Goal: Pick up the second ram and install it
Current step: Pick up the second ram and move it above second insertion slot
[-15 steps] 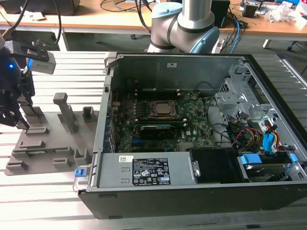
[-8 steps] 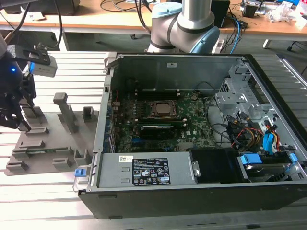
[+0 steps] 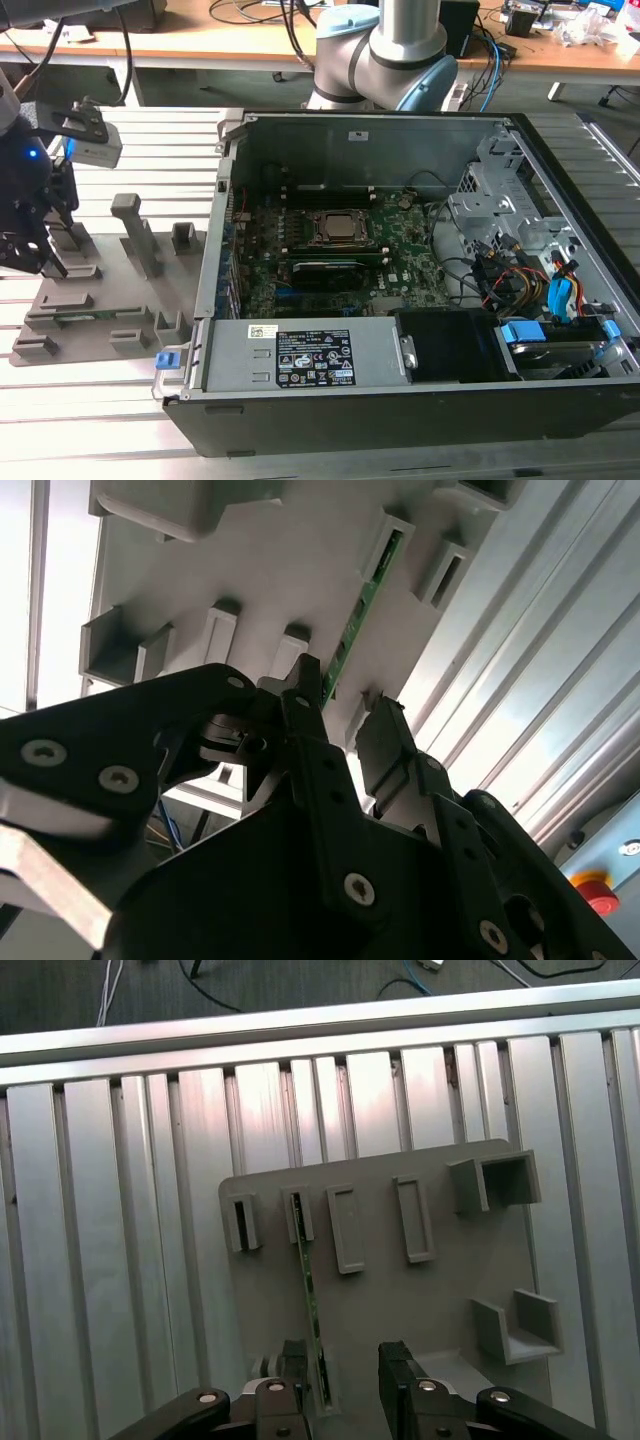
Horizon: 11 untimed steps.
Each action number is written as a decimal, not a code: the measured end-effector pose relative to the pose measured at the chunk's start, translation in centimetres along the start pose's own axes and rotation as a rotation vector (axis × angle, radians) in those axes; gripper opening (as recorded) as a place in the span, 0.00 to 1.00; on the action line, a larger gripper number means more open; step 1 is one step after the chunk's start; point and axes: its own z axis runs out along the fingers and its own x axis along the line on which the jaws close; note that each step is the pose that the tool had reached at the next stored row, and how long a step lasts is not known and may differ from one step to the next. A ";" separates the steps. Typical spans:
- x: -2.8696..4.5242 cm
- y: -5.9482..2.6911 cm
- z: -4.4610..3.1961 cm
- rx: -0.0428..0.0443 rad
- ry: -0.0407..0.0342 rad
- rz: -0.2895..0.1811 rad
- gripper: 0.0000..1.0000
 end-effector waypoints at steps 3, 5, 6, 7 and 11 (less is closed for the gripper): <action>0.01 -0.01 0.31 0.0000 0.0000 0.000 0.42; 0.01 -0.02 0.55 0.0000 0.0000 0.000 0.42; 0.01 -0.02 0.62 0.0000 0.0000 0.000 0.42; 0.01 -0.02 0.67 0.0000 0.0000 0.000 0.42; 0.02 -0.04 1.07 0.0000 0.0000 0.000 0.42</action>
